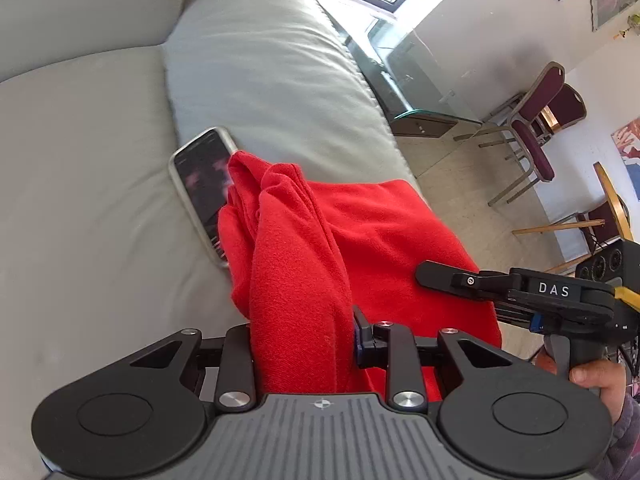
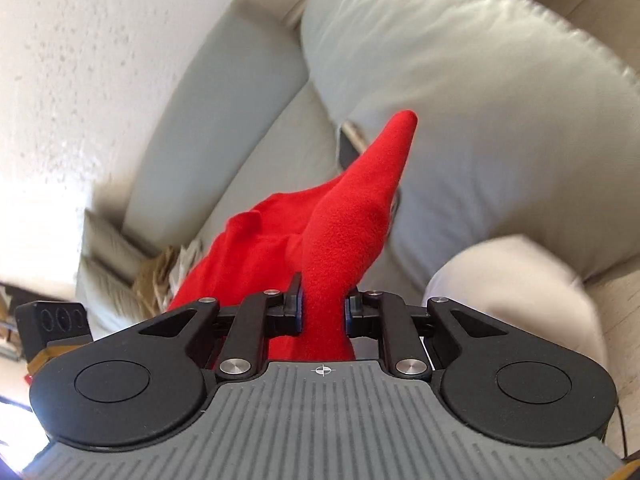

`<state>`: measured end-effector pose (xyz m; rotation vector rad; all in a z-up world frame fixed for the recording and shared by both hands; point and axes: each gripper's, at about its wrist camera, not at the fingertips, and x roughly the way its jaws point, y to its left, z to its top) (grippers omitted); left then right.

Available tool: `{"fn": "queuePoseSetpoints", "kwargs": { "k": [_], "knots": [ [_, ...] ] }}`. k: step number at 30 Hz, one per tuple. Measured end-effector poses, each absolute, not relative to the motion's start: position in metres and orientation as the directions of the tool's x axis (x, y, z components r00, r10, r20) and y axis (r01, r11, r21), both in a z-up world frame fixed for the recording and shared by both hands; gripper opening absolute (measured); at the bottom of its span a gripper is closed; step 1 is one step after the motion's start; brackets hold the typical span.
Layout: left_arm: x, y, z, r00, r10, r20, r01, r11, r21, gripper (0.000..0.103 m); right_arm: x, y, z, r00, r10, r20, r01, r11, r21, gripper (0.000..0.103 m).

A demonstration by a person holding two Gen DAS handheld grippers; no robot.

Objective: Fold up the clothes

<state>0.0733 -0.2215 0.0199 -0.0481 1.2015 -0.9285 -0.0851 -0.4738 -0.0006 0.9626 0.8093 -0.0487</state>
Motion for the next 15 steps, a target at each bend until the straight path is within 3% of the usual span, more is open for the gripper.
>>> {"fn": "queuePoseSetpoints", "kwargs": {
  "k": [3,6,8,9,11,13,14,15],
  "knots": [
    [0.093,-0.278,0.022,0.104,-0.692,-0.715,0.643,0.595,-0.482,0.027,-0.076,-0.520,0.014,0.771,0.155,-0.618,0.392,0.648,0.653,0.018],
    [0.109,-0.316,0.013,0.162,-0.752,-0.638,0.681,0.554,-0.479,0.027,-0.066,-0.557,0.026,0.845,0.022,-0.535,0.366,0.706,0.607,0.018],
    [0.128,-0.334,-0.016,0.144,-0.752,-0.644,0.631,0.571,-0.525,0.029,-0.058,-0.573,0.019,0.869,-0.026,-0.494,0.345,0.748,0.567,0.019],
    [0.139,-0.342,-0.033,0.127,-0.729,-0.673,0.581,0.604,-0.545,0.029,-0.052,-0.582,0.009,0.870,-0.032,-0.491,0.346,0.750,0.564,0.027],
    [0.156,-0.351,-0.070,0.083,-0.649,-0.756,0.453,0.700,-0.552,0.029,-0.034,-0.599,-0.027,0.803,-0.002,-0.596,0.429,0.696,0.576,0.039],
    [0.158,-0.346,-0.081,0.081,-0.665,-0.742,0.423,0.697,-0.579,0.033,-0.020,-0.614,-0.061,0.718,0.039,-0.695,0.515,0.642,0.567,0.047],
    [0.156,-0.342,-0.081,0.084,-0.679,-0.729,0.420,0.688,-0.592,0.036,-0.025,-0.616,-0.068,0.717,0.045,-0.695,0.518,0.633,0.576,0.046],
    [0.155,-0.336,-0.078,0.093,-0.683,-0.724,0.420,0.686,-0.593,0.037,-0.033,-0.616,-0.069,0.736,0.047,-0.675,0.506,0.625,0.595,0.051]
  ]
}}
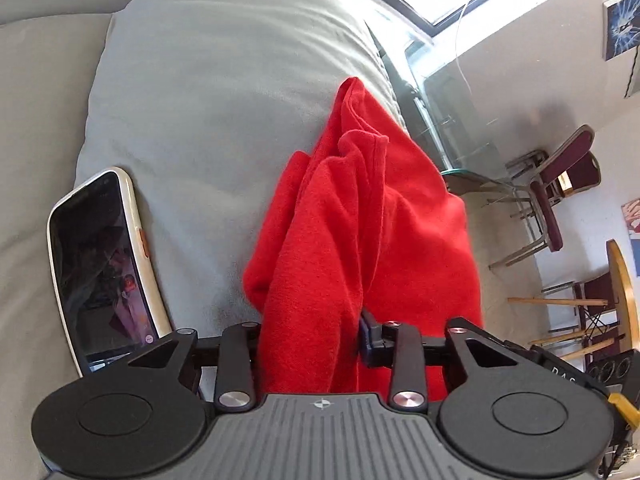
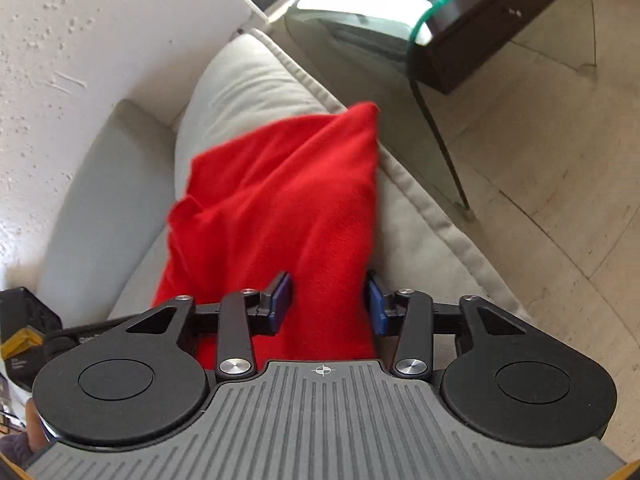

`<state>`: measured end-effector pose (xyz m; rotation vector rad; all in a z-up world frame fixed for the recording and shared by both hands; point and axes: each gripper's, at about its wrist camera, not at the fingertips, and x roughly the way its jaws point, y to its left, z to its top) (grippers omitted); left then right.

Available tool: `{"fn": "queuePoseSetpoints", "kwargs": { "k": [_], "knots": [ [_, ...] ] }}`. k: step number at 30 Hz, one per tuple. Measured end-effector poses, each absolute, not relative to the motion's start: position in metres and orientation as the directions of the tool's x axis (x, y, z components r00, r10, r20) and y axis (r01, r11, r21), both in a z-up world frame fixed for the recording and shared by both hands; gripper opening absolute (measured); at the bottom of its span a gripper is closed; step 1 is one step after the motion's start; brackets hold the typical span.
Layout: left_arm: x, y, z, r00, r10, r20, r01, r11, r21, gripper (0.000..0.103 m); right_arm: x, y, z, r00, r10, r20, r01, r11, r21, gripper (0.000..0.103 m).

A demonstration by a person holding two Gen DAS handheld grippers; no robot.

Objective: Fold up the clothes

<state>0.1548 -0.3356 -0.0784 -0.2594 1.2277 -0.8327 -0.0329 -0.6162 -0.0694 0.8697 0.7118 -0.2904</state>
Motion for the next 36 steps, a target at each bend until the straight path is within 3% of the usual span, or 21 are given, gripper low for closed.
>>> {"fn": "queuePoseSetpoints", "kwargs": {
  "k": [4,7,11,13,15,20,22,23,26,29,32,33,35,36],
  "knots": [
    [0.147,-0.299,-0.061,0.185,-0.669,-0.720,0.402,0.720,-0.566,0.036,-0.065,-0.615,-0.069,0.777,0.003,-0.630,0.497,0.612,0.616,0.062],
    [0.140,-0.273,-0.043,0.310,-0.641,-0.702,0.387,0.760,-0.522,0.032,-0.091,-0.612,-0.059,0.791,-0.063,-0.609,0.516,0.604,0.608,0.064],
    [0.127,-0.287,-0.016,0.366,-0.677,-0.638,0.511,0.719,-0.470,0.024,-0.090,-0.603,-0.046,0.824,-0.096,-0.559,0.483,0.636,0.602,0.064],
    [0.117,-0.318,-0.012,0.324,-0.704,-0.632,0.624,0.661,-0.417,0.024,-0.083,-0.596,-0.038,0.838,-0.109,-0.535,0.460,0.669,0.584,0.052],
    [0.106,-0.348,-0.020,0.296,-0.696,-0.654,0.696,0.626,-0.351,0.024,-0.069,-0.579,-0.031,0.845,-0.099,-0.525,0.411,0.747,0.522,0.026],
    [0.095,-0.371,-0.051,0.296,-0.597,-0.746,0.688,0.675,-0.268,0.017,-0.055,-0.548,-0.046,0.751,-0.128,-0.648,0.424,0.845,0.324,0.022],
    [0.091,-0.373,-0.054,0.302,-0.574,-0.761,0.681,0.689,-0.250,0.017,-0.062,-0.545,-0.059,0.697,-0.147,-0.702,0.454,0.848,0.274,0.009],
    [0.087,-0.372,-0.049,0.312,-0.562,-0.766,0.684,0.692,-0.229,0.016,-0.068,-0.544,-0.059,0.687,-0.152,-0.711,0.469,0.839,0.274,0.008],
    [0.071,-0.365,-0.035,0.340,-0.567,-0.750,0.708,0.679,-0.192,0.016,-0.085,-0.536,-0.050,0.692,-0.157,-0.705,0.478,0.831,0.285,0.018],
    [0.062,-0.361,-0.034,0.329,-0.553,-0.765,0.713,0.677,-0.182,0.017,-0.092,-0.522,-0.043,0.723,-0.144,-0.676,0.428,0.861,0.275,0.020],
    [0.055,-0.354,-0.035,0.329,-0.494,-0.804,0.705,0.696,-0.139,0.017,-0.089,-0.520,-0.058,0.649,-0.112,-0.753,0.476,0.832,0.286,0.024],
    [0.052,-0.351,-0.032,0.335,-0.478,-0.812,0.701,0.702,-0.124,0.020,-0.093,-0.520,-0.058,0.646,-0.108,-0.756,0.492,0.816,0.304,0.024],
    [0.043,-0.343,-0.021,0.365,-0.467,-0.805,0.687,0.719,-0.106,0.046,-0.103,-0.515,-0.047,0.645,-0.111,-0.756,0.506,0.803,0.314,0.028],
    [0.038,-0.340,-0.014,0.378,-0.467,-0.799,0.682,0.724,-0.100,0.049,-0.109,-0.514,-0.039,0.648,-0.114,-0.753,0.514,0.795,0.322,0.040]
  ]
}}
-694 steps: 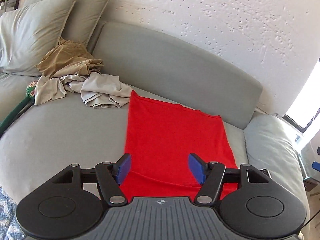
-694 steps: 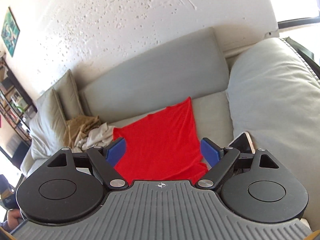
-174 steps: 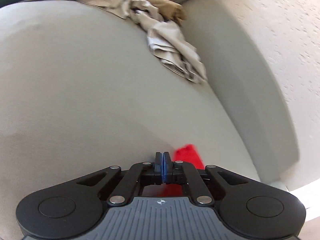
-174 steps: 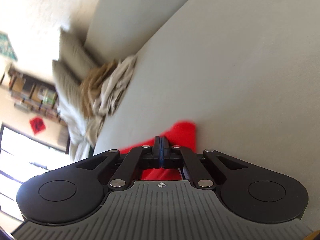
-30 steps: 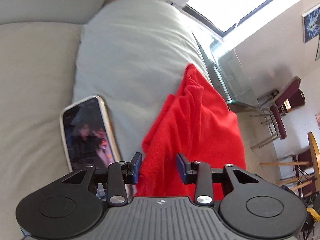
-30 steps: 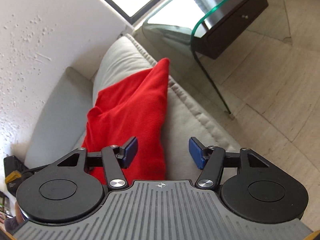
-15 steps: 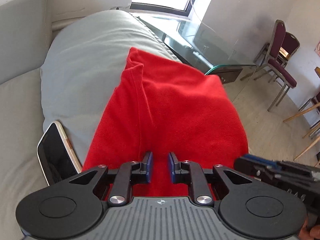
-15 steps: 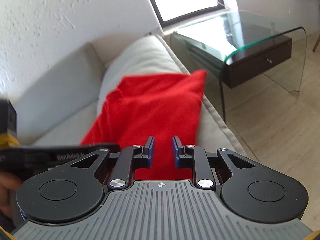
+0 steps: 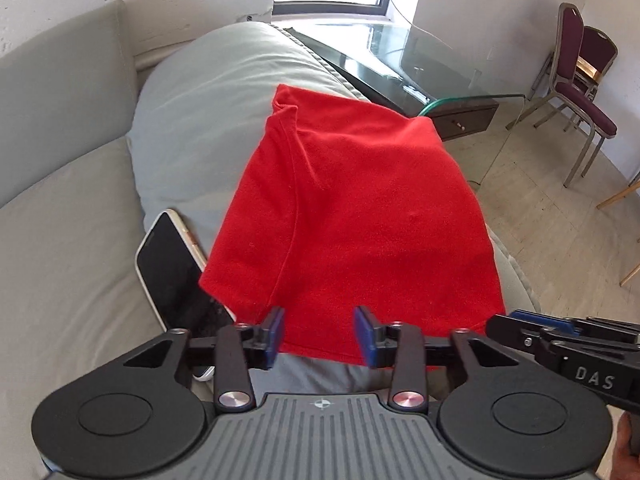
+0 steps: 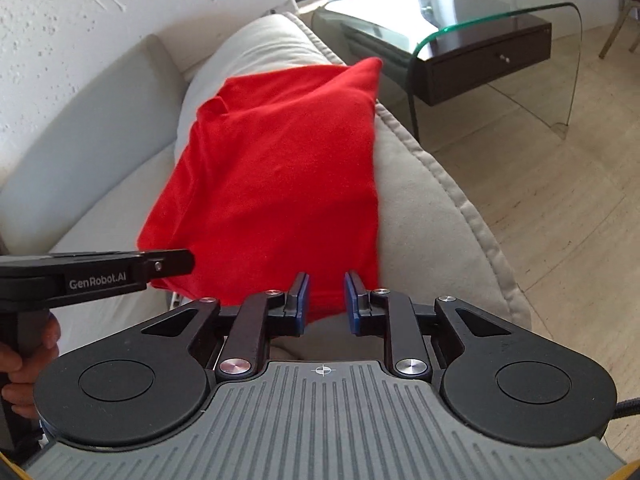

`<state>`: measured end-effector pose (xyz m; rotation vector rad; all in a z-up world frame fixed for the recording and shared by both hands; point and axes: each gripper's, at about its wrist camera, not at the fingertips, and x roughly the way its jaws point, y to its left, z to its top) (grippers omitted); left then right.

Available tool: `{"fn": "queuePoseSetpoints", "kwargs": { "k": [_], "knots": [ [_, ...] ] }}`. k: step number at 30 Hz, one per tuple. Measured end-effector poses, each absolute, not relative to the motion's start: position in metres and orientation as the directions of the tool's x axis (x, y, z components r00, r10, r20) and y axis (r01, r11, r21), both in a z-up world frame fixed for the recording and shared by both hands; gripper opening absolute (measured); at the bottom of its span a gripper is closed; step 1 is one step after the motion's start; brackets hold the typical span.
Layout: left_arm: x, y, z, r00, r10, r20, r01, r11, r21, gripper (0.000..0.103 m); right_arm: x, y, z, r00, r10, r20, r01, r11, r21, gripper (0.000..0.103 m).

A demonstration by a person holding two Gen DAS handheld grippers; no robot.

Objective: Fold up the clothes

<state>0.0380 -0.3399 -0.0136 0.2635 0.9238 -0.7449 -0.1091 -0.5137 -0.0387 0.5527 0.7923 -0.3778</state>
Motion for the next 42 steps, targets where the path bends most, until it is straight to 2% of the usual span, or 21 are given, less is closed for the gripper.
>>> {"fn": "queuePoseSetpoints", "kwargs": {
  "k": [1,2,6,11,27,34,42],
  "knots": [
    [0.033,-0.338,-0.005,0.389,-0.473,-0.790,0.682,0.724,-0.098,0.057,-0.115,-0.512,-0.030,0.654,-0.116,-0.748,0.522,0.785,0.334,0.048],
    [0.027,-0.337,0.004,0.398,-0.483,-0.780,0.686,0.721,-0.097,0.066,-0.122,-0.511,-0.019,0.664,-0.118,-0.739,0.526,0.776,0.349,0.064],
    [0.002,-0.329,0.039,0.441,-0.518,-0.733,0.702,0.708,-0.078,0.083,-0.142,-0.498,0.024,0.673,-0.126,-0.728,0.529,0.771,0.355,0.084],
    [-0.028,-0.312,0.073,0.469,-0.558,-0.685,0.725,0.686,-0.062,0.090,-0.163,-0.475,0.061,0.681,-0.114,-0.724,0.510,0.783,0.356,0.085],
    [-0.068,-0.266,0.126,0.515,-0.615,-0.597,0.709,0.697,-0.106,0.101,-0.193,-0.413,0.156,0.644,-0.262,-0.719,0.489,0.863,0.123,0.086],
    [-0.074,-0.263,0.126,0.508,-0.608,-0.610,0.693,0.709,-0.131,0.101,-0.198,-0.405,0.167,0.613,-0.299,-0.732,0.496,0.866,0.062,0.086],
    [-0.075,-0.269,0.120,0.505,-0.595,-0.625,0.694,0.710,-0.115,0.101,-0.203,-0.409,0.158,0.606,-0.288,-0.742,0.512,0.854,0.087,0.086]
  ]
}}
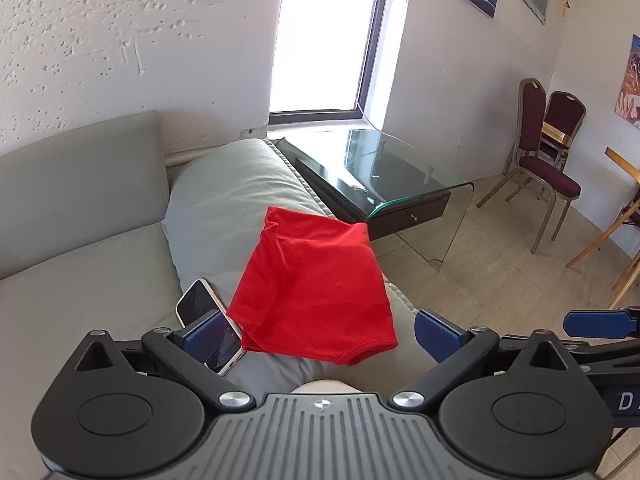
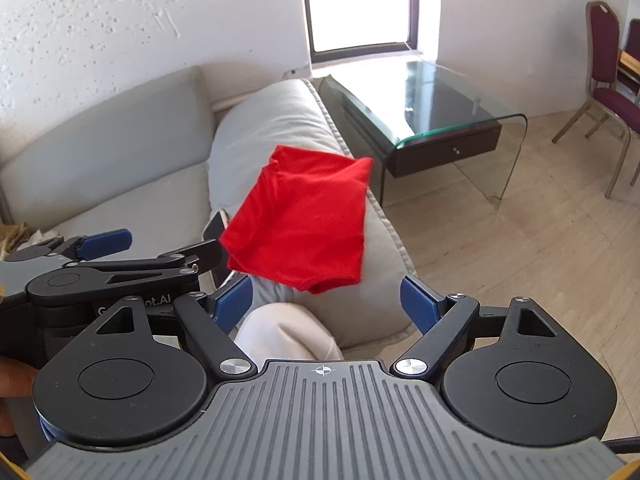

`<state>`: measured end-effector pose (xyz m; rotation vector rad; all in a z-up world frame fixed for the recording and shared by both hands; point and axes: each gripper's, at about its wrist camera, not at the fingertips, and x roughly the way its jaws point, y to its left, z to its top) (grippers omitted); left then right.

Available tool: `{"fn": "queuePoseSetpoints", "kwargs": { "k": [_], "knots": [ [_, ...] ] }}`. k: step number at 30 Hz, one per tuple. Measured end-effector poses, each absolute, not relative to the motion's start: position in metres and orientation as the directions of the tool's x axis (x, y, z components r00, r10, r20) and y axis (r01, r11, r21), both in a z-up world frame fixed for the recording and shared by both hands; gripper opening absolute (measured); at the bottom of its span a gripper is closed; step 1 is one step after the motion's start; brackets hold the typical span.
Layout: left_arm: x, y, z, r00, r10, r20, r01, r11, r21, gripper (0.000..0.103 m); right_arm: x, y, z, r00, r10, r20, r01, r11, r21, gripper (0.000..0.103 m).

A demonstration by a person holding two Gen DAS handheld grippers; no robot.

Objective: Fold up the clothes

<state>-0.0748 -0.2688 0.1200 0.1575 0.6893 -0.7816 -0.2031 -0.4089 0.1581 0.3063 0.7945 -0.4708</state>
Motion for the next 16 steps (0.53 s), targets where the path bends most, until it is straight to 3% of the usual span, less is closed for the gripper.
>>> {"fn": "queuePoseSetpoints", "kwargs": {
  "k": [16],
  "knots": [
    [-0.0727,-0.2758,0.1103,0.483,-0.602,-0.635,0.703,0.699,-0.128,0.101,-0.2067,-0.4110,0.1486,0.588,-0.296,-0.753,0.535,0.840,0.088,0.086]
  ]
}}
